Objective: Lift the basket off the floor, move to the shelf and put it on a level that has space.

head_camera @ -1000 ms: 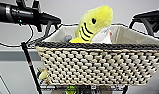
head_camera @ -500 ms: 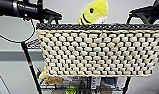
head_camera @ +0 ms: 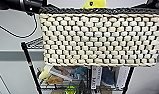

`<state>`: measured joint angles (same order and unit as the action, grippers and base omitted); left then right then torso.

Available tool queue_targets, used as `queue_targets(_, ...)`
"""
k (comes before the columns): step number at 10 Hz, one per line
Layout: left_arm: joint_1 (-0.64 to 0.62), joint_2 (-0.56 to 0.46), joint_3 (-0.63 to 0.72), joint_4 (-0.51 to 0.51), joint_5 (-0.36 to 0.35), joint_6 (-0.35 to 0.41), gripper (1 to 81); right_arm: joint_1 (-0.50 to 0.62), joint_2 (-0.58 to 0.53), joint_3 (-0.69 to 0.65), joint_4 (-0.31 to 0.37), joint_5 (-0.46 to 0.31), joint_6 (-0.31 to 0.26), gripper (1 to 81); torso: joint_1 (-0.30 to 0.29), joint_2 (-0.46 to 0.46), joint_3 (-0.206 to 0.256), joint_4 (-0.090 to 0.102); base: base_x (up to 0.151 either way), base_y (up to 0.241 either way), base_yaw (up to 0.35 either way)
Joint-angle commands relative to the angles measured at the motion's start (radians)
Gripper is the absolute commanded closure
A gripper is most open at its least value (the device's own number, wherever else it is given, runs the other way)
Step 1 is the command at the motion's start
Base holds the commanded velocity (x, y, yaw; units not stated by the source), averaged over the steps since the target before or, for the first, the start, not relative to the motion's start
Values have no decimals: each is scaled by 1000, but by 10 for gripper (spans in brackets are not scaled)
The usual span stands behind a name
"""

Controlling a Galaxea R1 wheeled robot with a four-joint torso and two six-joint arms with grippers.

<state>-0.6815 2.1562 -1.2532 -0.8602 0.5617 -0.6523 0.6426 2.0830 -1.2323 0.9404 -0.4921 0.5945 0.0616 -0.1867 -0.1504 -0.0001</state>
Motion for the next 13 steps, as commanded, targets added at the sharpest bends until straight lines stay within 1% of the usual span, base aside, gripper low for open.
queue_targets(1,-163,76,-127,23,-32,39,811,147,93,-140,-42,41,-33,811,0,0,0,0,0,0,0)
queue_targets(2,-175,90,-146,23,-28,39,811,153,110,-163,-42,23,-35,811,0,0,0,0,0,0,0)
queue_targets(4,-198,120,-184,23,-16,40,811,179,125,-203,-42,9,-35,811,0,0,0,0,0,0,0)
queue_targets(6,-221,122,-200,23,-16,42,811,228,137,-234,-42,-2,-35,811,0,0,0,0,0,0,0)
queue_targets(7,-226,125,-206,23,-14,42,811,228,142,-245,-42,-2,-35,811,0,0,0,0,0,0,0)
queue_targets(8,-223,131,-212,24,-14,42,811,217,145,-255,-43,-2,-38,811,0,0,0,0,0,0,0)
queue_targets(10,-218,159,-248,27,-13,45,811,156,162,-280,-49,4,-38,811,0,0,0,0,0,0,0)
queue_targets(12,-188,192,-310,56,10,48,811,111,203,-321,-49,13,-45,811,1,0,0,0,0,0,0)
queue_targets(13,-155,209,-348,66,21,63,811,96,232,-355,-49,14,-59,811,1,0,0,0,0,0,0)
